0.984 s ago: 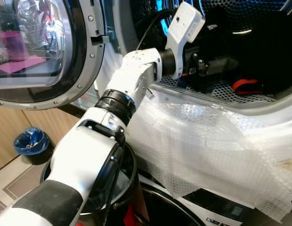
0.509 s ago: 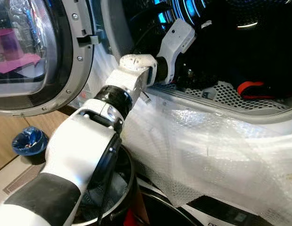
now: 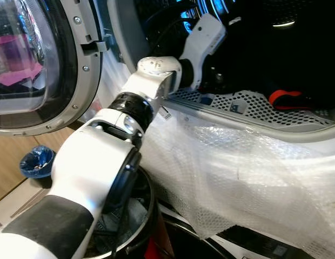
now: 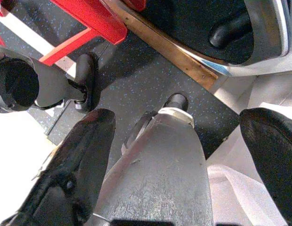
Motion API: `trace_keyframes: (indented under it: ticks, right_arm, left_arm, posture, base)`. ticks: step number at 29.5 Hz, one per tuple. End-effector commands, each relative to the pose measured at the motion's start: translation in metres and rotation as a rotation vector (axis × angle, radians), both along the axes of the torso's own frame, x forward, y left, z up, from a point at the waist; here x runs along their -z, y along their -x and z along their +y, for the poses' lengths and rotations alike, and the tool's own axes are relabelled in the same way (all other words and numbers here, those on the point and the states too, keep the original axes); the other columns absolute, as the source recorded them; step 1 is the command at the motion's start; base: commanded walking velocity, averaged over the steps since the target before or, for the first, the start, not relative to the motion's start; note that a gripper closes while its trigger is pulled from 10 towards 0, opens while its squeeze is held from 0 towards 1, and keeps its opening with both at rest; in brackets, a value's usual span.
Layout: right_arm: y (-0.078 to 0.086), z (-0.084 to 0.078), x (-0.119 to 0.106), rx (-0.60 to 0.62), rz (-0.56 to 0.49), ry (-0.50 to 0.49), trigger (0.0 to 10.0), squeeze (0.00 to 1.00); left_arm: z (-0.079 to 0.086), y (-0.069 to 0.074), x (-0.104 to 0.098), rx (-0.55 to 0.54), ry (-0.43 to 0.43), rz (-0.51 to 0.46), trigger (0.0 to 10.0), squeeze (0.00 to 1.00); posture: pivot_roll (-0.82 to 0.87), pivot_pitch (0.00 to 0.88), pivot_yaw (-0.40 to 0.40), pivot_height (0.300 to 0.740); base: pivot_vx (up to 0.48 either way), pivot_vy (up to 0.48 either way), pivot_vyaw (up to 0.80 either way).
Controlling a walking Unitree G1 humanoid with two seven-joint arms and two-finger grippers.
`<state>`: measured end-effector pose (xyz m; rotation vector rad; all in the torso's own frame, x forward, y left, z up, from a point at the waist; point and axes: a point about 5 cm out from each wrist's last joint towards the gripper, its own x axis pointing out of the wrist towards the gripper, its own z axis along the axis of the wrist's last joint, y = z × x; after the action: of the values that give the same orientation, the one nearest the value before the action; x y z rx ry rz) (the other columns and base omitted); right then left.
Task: Clothes washing
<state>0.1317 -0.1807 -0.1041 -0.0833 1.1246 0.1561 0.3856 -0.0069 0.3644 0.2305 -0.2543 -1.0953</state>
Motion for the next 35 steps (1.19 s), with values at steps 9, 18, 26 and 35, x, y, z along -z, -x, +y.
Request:
trace_keyframes:
  ticks: [9, 18, 26, 35]
  right_arm:
    - [0.082, 0.014, 0.021, 0.055, 0.267, -0.021, 10.0, 0.0]
    - [0.075, 0.015, 0.02, 0.064, 0.229, 0.0, 10.0, 0.0]
    - [0.067, 0.015, 0.019, 0.084, 0.194, 0.018, 10.0, 0.0]
    - [0.046, 0.022, 0.015, 0.068, 0.106, 0.004, 10.0, 0.0]
  left_arm:
    - [-0.037, 0.019, -0.013, 0.145, 0.115, 0.015, 10.0, 0.0]
    - [-0.051, 0.036, -0.022, 0.336, 0.101, -0.007, 10.0, 0.0]
    - [-0.054, 0.046, -0.028, 0.459, 0.02, -0.107, 10.0, 0.0]
    - [-0.01, 0.062, -0.057, 0.695, -0.22, -0.43, 10.0, 0.0]
  posture:
    - [-0.24, 0.149, 0.117, 0.74]
    - [-0.23, 0.13, 0.119, 0.74]
    - [-0.18, 0.128, 0.11, 0.74]
    - [-0.02, 0.065, 0.099, 0.74]
  base:
    - [0.0, 0.0, 0.0]
    - [0.0, 0.0, 0.0]
    - [0.0, 0.0, 0.0]
    - [0.0, 0.0, 0.0]
